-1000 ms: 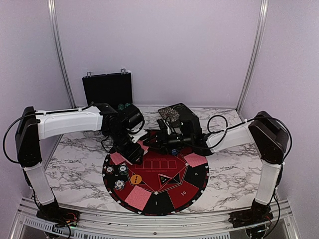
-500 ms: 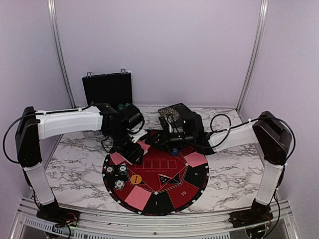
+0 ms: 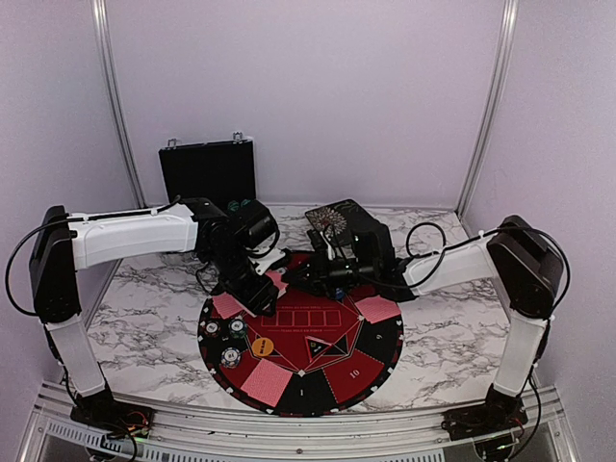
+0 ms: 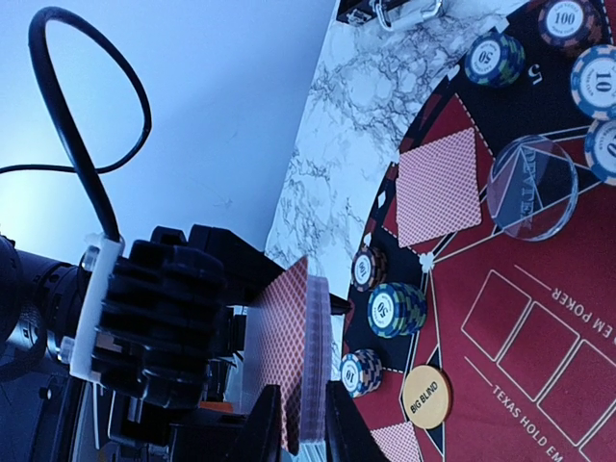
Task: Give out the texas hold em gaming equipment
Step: Pick up the poker card from the face-down deck piles.
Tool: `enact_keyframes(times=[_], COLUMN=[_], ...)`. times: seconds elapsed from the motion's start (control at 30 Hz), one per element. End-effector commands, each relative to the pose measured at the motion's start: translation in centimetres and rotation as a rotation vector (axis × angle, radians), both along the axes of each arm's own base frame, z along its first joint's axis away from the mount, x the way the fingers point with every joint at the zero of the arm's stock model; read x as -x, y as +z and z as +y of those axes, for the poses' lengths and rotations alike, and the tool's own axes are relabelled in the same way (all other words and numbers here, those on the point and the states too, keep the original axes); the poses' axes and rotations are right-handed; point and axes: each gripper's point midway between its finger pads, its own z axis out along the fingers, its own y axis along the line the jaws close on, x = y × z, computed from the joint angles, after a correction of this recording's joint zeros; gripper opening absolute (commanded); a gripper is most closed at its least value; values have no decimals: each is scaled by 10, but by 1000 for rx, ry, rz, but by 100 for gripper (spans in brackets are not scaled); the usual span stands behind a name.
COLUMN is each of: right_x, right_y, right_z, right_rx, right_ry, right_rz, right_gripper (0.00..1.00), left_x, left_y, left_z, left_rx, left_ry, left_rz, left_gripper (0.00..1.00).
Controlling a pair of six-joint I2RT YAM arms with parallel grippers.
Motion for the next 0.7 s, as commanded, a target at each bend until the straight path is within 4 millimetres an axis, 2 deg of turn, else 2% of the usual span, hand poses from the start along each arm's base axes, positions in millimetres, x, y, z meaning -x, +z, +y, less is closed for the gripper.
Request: enact_keyframes(times=[0.0,0.33,0.67], right_x=[1,-2,-10], right_y=[7,12,14], right_z=[1,-5,-12], right_rx=[-17,-19,-20], right_ry=[0,-19,-42], right_rz=[-17,-23,-21], right_gripper=[14,2,0], left_x=[0,2,4], left_y=[10,7,7], left_z=[0,3,5], left_rx=[6,0,-4], left_ry=[-10,-9,-7], left_rz=[-12,-4,-3], left_gripper=[39,39,39])
